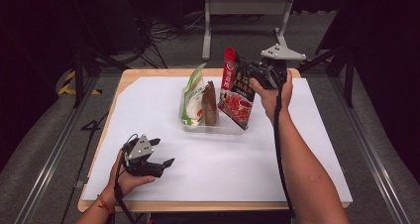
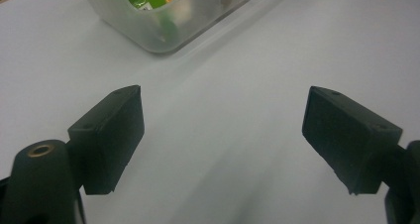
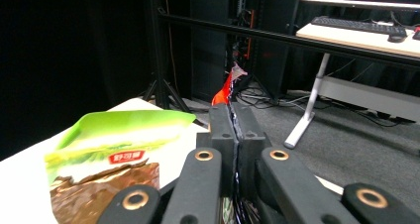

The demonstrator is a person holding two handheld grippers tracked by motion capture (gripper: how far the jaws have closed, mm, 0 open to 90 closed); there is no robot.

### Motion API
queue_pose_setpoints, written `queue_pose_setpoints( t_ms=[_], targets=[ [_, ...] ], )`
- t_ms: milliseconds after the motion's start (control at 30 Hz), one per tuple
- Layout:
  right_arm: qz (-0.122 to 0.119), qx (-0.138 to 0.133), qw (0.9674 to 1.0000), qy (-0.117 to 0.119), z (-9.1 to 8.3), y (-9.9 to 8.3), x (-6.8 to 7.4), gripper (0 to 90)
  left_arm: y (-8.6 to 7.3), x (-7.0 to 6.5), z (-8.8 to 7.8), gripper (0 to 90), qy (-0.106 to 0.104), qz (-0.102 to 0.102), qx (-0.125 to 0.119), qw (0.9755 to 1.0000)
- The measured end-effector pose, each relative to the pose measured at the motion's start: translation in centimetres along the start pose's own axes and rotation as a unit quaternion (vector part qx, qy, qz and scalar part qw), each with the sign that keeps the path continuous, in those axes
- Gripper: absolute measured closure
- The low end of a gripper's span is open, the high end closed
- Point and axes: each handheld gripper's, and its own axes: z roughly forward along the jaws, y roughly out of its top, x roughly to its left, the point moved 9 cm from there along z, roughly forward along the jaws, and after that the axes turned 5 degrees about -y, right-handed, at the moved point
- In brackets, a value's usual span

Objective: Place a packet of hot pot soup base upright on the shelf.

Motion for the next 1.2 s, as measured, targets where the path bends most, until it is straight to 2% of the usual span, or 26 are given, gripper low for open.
queue_pose_setpoints(
  t_ms=[100, 267, 433, 567, 1200],
  targets=[
    [0.003, -0.002, 1.0, -0.002, 0.5, 0.1, -0.1, 89.4, 0.0, -0.1, 0.0, 17.2, -0.004, 0.002, -0.001, 1.0],
    [0.018, -0.007, 0.9998, 0.008, 1.0, -0.2, -0.2, 89.3, 0.0, -0.1, -0.1, 17.1, -0.006, 0.003, 0.0, 1.0],
    [0.019, -0.005, 0.9998, 0.007, 1.3, -1.0, -0.1, 89.0, -0.1, -0.1, 0.0, 16.8, -0.005, 0.004, 0.003, 1.0],
    [0.029, -0.004, 0.9995, 0.009, 1.5, -1.7, -0.1, 88.9, -0.1, 0.0, -0.1, 16.8, -0.004, 0.004, 0.0, 1.0],
    [0.021, 0.007, 0.9994, 0.027, 1.5, -4.6, 0.6, 88.2, 0.0, 0.0, 0.0, 16.8, -0.003, 0.003, 0.002, 1.0]
  ],
)
